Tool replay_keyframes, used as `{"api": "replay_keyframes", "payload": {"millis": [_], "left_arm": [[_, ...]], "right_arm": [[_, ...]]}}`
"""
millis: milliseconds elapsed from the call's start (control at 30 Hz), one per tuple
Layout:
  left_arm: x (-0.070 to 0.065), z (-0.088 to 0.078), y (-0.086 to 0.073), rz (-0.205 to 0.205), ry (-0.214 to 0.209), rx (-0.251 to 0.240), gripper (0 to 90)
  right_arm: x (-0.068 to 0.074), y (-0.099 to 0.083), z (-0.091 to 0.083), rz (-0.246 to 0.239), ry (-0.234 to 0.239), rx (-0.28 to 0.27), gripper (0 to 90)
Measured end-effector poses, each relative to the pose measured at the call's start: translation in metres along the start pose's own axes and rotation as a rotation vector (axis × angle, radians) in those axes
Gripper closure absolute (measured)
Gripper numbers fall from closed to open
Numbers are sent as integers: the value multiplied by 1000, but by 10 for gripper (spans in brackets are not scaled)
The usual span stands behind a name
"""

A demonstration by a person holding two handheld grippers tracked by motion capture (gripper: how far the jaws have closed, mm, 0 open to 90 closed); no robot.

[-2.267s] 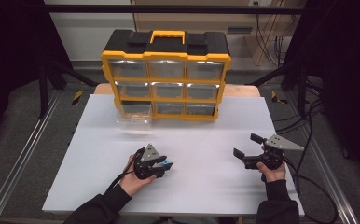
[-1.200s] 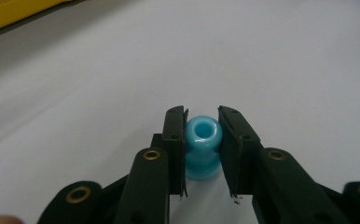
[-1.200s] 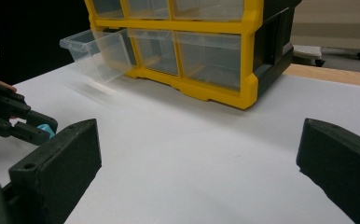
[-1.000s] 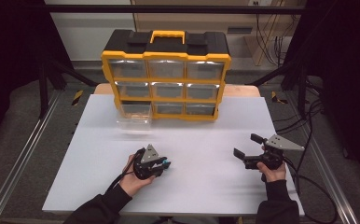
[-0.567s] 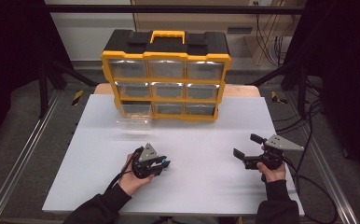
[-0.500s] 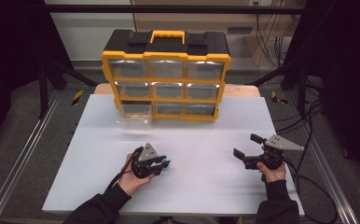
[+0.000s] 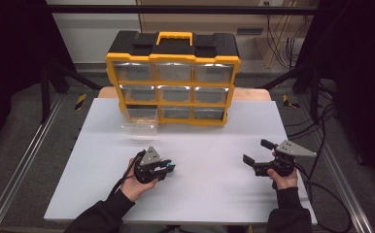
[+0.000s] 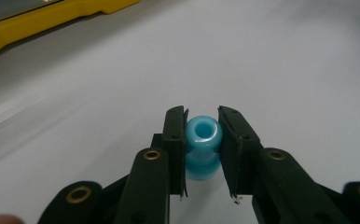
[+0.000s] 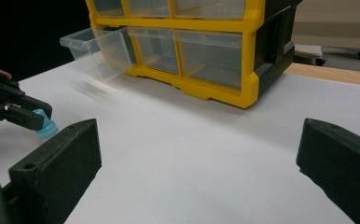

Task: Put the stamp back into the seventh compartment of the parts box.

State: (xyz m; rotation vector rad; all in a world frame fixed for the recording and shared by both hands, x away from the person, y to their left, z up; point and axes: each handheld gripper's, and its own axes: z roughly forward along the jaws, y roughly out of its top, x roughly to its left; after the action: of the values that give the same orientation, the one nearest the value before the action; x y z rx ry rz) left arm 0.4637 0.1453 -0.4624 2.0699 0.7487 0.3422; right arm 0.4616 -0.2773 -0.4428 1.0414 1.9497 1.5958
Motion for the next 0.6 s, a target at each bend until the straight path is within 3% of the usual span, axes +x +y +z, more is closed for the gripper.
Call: {"api": "replay_keyframes", "payload": {"millis": [600], "left_arm": [[6,-9,4,-16,6,-19,723]], "right_arm": [[0,0,0,0,3,0,3]]}}
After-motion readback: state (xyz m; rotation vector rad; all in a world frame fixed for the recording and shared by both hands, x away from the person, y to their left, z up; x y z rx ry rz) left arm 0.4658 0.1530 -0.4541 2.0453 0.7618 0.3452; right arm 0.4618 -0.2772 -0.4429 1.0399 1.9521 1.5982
